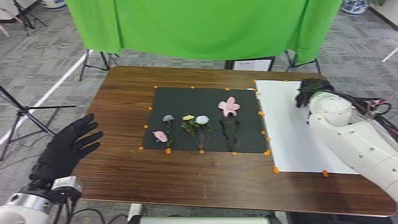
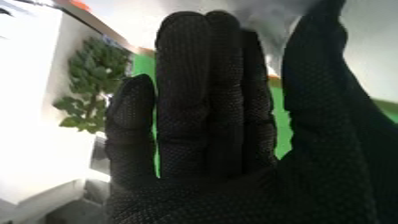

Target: Arrange flowers

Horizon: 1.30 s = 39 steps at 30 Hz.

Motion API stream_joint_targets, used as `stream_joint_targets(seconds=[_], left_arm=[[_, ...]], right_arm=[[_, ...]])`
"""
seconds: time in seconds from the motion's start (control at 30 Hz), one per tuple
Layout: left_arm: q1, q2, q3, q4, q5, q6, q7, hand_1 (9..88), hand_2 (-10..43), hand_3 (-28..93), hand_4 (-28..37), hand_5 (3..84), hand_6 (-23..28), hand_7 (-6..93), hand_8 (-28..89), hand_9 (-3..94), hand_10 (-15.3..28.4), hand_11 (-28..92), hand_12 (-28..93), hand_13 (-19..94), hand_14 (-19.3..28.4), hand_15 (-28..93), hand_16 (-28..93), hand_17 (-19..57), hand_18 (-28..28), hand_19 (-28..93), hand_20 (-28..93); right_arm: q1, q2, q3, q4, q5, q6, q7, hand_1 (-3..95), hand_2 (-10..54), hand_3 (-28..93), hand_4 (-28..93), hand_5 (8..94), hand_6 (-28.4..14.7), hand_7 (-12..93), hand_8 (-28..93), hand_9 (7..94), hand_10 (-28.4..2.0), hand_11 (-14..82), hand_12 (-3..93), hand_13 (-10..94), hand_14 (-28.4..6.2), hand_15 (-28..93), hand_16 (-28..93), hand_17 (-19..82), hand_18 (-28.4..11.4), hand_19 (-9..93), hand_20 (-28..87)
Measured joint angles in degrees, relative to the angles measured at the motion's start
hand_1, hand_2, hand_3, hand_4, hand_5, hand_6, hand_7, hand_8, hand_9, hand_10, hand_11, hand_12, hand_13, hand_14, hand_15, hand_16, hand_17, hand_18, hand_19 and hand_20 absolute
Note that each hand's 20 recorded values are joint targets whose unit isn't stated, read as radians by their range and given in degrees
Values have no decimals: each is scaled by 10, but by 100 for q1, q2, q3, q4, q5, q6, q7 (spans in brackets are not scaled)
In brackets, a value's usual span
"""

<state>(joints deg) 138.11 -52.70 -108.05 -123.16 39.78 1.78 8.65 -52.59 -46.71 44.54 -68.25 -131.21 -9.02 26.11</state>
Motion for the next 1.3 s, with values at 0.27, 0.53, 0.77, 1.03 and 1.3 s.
stream_joint_targets(seconds=[0.27, 0.53, 0.77, 1.03, 1.3], left_arm=[[-18, 0, 19, 13, 0, 0, -2, 241, -9, 679, -283, 274, 40, 191, -98, 216, 114, 185, 193, 174, 159, 261, 24, -121, 232, 379, 89], [-24, -9, 23, 15, 0, 0, -3, 241, -9, 680, -283, 275, 41, 189, -98, 217, 115, 185, 193, 175, 159, 261, 24, -121, 232, 381, 89], [-15, -25, 17, 14, 0, 2, 1, 242, -10, 681, -283, 275, 41, 189, -98, 217, 115, 185, 193, 174, 159, 260, 24, -121, 233, 382, 88], [4, -38, 1, 8, 0, 0, 4, 242, -7, 681, -283, 275, 41, 190, -97, 217, 115, 185, 193, 175, 159, 261, 24, -121, 232, 382, 87], [-16, -36, -7, 14, 4, -22, -3, 242, -7, 682, -283, 275, 41, 189, -98, 217, 114, 185, 193, 175, 158, 261, 24, -121, 232, 382, 87]], right_arm=[[-69, 1, -65, -20, -104, 330, -149, 450, -87, 789, -283, 745, 68, 393, -40, 928, -22, 163, 271, 829, -24, 520, 287, 322, -182, 819, 504], [-257, 76, -39, -185, -142, 891, -291, 444, -94, 834, -283, 772, 57, 383, -16, 937, -32, 199, 268, 846, -26, 523, 296, 333, -185, 833, 506], [-574, 265, 165, -759, -103, 1393, -295, 443, -95, 841, -283, 779, 53, 374, -10, 937, -34, 202, 268, 847, -27, 524, 300, 335, -186, 836, 506], [-1351, 688, 897, -2198, -69, 1046, -1184, 441, -95, 843, -283, 780, 55, 372, -9, 937, -32, 197, 274, 838, -26, 527, 305, 331, -186, 834, 505], [-1893, 863, 1071, -3358, -197, 111, -2041, 436, -95, 848, -283, 780, 57, 374, -11, 937, -30, 195, 276, 836, -26, 530, 305, 327, -187, 831, 506]])
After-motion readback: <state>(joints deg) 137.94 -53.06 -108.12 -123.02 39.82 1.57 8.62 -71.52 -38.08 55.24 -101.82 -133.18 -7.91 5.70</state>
